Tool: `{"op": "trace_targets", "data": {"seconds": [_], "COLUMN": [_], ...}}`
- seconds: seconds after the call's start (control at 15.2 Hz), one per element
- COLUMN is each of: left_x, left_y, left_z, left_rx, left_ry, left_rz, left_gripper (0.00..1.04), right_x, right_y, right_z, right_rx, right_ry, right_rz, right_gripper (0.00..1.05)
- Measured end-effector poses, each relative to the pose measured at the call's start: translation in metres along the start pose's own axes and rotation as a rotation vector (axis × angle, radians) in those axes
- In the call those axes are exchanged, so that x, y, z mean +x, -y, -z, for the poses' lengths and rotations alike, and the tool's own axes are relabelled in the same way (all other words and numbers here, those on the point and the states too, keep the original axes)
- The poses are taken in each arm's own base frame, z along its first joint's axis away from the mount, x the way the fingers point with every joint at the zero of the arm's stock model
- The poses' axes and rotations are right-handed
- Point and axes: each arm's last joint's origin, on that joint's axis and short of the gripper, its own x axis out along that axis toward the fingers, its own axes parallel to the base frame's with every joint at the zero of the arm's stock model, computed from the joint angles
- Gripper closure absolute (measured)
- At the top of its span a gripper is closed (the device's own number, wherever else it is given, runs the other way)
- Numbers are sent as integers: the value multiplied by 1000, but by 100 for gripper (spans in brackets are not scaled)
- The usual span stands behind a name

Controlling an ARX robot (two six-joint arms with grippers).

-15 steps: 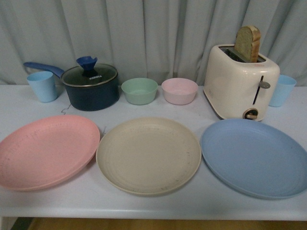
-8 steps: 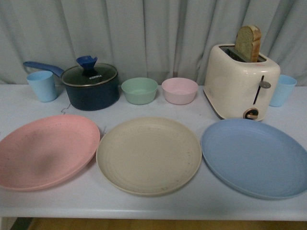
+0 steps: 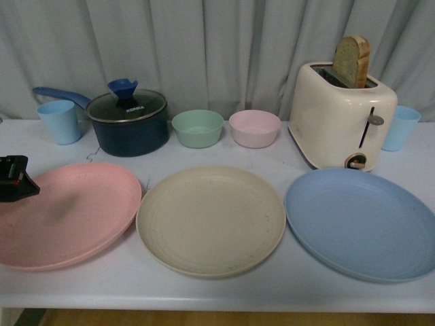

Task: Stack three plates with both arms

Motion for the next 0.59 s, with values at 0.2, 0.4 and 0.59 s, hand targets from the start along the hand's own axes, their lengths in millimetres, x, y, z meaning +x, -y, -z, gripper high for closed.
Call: {"op": "trace_targets", "data": {"seconds": [0.2, 0.4, 0.59], "left_x": [14, 29, 37], "left_y": [-15, -24, -30], "left_z": [-2, 7, 14], "left_rx": [-11, -19, -37], "left_ry": [-23, -70, -98], "left_rz": [-2, 1, 5], "left_gripper": [7, 19, 52], "right_x": [0, 0, 0], "right_y": [0, 0, 0], "right_z": [0, 0, 0], "right_rx": [0, 0, 0], "right_ry": [0, 0, 0], "right_rz": [0, 0, 0], "right_gripper": [6, 6, 6]}}
